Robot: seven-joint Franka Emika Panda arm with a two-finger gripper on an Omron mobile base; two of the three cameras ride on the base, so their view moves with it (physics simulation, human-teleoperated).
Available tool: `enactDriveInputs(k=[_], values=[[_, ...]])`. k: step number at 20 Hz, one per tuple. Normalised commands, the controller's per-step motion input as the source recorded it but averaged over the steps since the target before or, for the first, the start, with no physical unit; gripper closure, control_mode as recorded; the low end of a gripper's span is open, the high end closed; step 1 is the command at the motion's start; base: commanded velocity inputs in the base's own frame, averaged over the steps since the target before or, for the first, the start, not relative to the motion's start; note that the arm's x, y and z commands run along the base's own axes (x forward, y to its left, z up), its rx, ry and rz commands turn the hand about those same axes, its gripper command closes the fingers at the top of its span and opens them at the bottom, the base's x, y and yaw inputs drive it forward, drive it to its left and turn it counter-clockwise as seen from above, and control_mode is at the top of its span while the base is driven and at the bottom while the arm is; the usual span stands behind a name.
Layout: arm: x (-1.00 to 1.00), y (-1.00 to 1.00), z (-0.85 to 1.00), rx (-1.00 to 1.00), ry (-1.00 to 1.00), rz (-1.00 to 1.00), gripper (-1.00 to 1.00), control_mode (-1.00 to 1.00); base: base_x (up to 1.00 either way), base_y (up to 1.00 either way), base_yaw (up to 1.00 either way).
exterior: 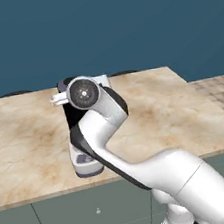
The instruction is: Grab the onion and garlic from the fridge, place them in the blender, close the lid, and turn on the blender to create a marinade.
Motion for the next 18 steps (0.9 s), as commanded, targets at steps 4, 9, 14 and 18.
enactDriveInputs(k=[4, 9, 14, 18], values=[[-0.83, 0.0, 0.0, 0.0, 0.0, -0.13, -1.0, -1.0, 0.0, 0.0, 0.0], [-0.76, 0.0, -0.13, 0.0, 0.02, -0.17, -1.0, -1.0, 0.0, 0.0, 0.0], [-0.67, 0.0, -0.26, 0.0, 0.11, -0.15, -1.0, -1.0, 0.0, 0.0, 0.0], [-0.42, -0.05, -0.39, 0.0, 0.18, -0.13, -1.0, -1.0, 0.0, 0.0, 0.0]])
